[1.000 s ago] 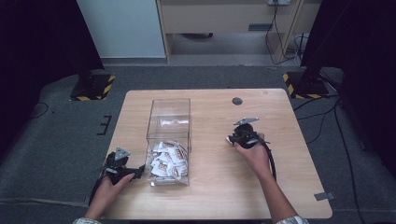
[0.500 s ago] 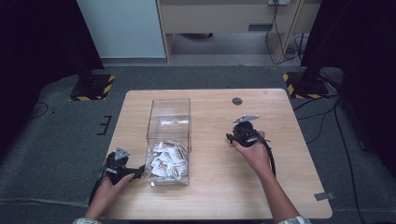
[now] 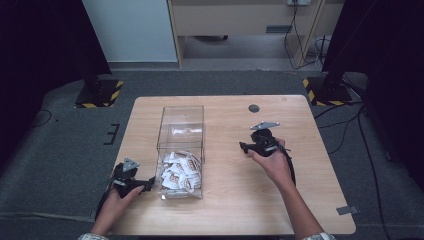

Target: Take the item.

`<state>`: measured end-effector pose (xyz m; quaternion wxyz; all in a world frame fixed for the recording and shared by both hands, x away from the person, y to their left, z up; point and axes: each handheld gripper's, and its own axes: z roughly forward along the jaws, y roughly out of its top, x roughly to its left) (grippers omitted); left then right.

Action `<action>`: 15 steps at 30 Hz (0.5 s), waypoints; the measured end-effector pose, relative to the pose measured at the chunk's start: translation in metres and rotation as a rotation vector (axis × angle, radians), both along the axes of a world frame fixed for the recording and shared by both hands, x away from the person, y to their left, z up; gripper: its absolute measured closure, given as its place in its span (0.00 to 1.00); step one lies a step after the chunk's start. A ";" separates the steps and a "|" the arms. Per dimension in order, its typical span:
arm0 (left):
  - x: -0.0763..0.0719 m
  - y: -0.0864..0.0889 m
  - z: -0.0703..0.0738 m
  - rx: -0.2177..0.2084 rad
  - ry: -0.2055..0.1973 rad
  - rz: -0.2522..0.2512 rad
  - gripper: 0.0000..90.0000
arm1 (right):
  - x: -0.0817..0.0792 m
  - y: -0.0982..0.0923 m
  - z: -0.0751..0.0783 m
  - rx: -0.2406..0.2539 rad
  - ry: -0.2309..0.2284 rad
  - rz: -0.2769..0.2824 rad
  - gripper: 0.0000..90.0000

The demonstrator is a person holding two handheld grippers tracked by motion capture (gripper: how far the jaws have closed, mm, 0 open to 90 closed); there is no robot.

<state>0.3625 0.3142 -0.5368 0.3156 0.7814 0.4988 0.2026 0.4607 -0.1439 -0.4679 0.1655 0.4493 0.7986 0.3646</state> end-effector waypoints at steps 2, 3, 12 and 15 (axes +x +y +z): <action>0.000 0.000 0.000 0.000 0.000 0.000 0.00 | 0.000 0.000 0.001 0.003 0.000 -0.001 0.40; 0.000 0.000 0.000 0.000 0.000 0.000 0.00 | 0.000 -0.001 0.001 0.003 -0.007 -0.003 0.38; 0.000 0.000 0.000 0.000 0.000 0.000 0.00 | -0.004 -0.002 0.005 0.005 -0.013 -0.009 0.28; 0.000 0.000 0.000 0.000 0.000 0.000 0.00 | -0.006 -0.001 0.007 0.012 -0.021 -0.014 0.23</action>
